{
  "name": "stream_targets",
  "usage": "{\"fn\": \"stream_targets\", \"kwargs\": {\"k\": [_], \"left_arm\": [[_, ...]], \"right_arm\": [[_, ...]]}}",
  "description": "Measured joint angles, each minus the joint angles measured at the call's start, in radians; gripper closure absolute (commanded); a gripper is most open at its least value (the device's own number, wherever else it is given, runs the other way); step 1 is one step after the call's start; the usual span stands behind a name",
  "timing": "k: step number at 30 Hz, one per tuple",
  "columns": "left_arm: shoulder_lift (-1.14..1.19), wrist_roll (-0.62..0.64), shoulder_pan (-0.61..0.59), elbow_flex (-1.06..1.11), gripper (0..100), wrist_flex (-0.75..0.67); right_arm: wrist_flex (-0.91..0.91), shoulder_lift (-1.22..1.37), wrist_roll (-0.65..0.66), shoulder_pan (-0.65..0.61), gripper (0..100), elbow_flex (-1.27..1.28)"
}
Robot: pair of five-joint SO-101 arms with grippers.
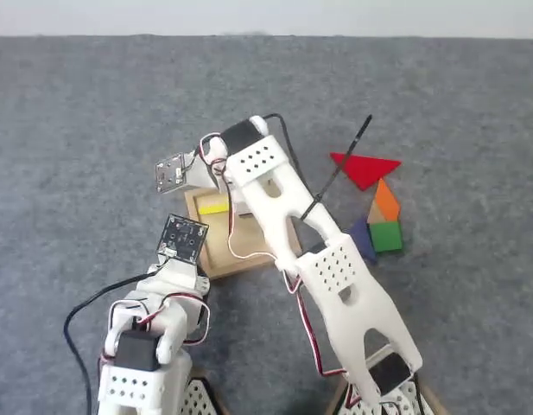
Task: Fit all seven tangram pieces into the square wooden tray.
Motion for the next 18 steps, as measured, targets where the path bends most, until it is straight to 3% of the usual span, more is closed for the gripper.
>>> {"fn": "stream_targets", "kwargs": {"k": [10, 18], "left_arm": [[0.0, 0.0, -0.002, 0.0, 98, 0.0], [0.0, 0.0, -0.002, 0.0, 98, 0.0]], "right_arm": [[0.002, 0.0, -0.092, -0.003, 86.9, 0.006], [0.003, -0.138, -0.138, -0.026, 87.2, 0.258]]}}
